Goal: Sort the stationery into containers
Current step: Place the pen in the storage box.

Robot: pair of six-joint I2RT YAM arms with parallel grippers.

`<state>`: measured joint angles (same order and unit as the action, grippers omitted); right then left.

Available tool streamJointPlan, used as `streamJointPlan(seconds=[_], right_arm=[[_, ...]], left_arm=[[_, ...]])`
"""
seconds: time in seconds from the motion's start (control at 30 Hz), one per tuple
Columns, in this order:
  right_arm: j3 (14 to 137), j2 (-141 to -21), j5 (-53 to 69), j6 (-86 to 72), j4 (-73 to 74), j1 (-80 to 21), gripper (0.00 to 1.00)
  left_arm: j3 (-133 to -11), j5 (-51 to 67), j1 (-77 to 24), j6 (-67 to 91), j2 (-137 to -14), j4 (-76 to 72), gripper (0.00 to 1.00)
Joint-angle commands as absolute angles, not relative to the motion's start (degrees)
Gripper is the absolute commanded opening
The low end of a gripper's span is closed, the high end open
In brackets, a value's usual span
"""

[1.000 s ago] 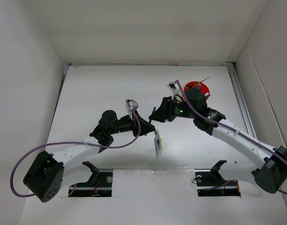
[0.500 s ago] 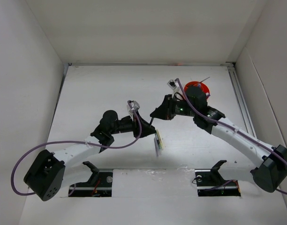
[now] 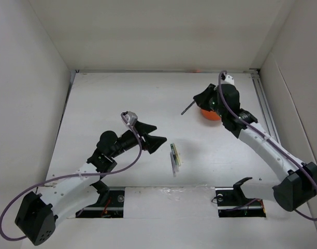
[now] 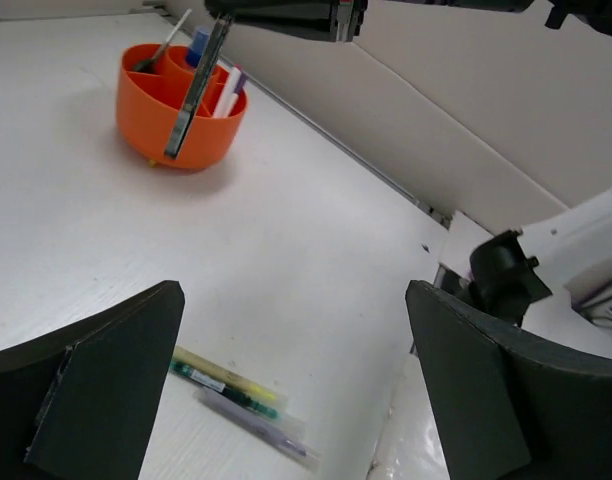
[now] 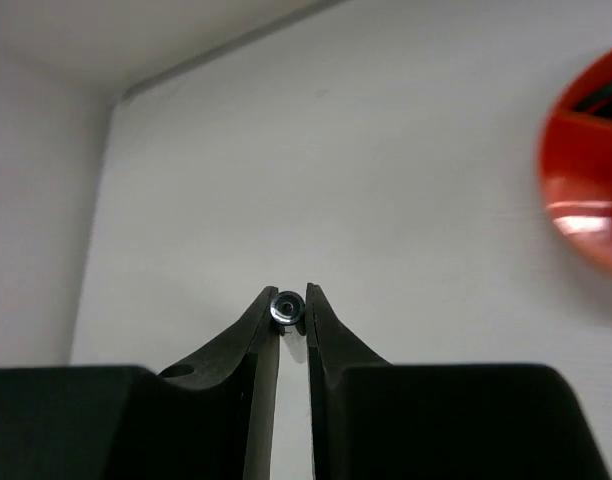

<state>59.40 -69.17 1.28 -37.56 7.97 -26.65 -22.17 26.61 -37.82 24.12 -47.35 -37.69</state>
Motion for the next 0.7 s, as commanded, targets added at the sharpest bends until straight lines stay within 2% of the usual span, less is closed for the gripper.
streamJointPlan(seconds=[0.0, 0.1, 0.13, 0.23, 0.4, 0.67], right_arm=[[65.6, -72.5, -27.6, -39.6, 13.1, -26.2, 0.00], [69.9, -77.7, -40.0, -42.2, 18.8, -26.2, 0.00], [70.7, -78.8, -45.3, -42.8, 21.2, -25.7, 0.00], [73.4, -82.6, -51.5, -44.0, 23.1, -25.7, 0.00], [76.6, -86.7, -55.8, -46.1, 27.0, -25.0, 0.00], [81.3, -90.3, -59.1, -46.1, 27.5, -23.8, 0.00]], left_arm=[[-21.0, 18.6, -38.1, 23.1, -46.3, -35.2, 0.93], [-20.4, 18.1, -38.1, 24.3, -49.0, -35.9, 0.93], [-20.4, 18.1, -38.1, 24.3, -49.7, -35.9, 0.88], [-20.9, 16.9, -38.1, 24.9, -51.5, -34.8, 0.80], [-21.5, 15.4, -38.1, 24.9, -51.5, -34.2, 0.67], [-22.7, 15.9, -38.1, 24.9, -54.5, -32.5, 0.61]])
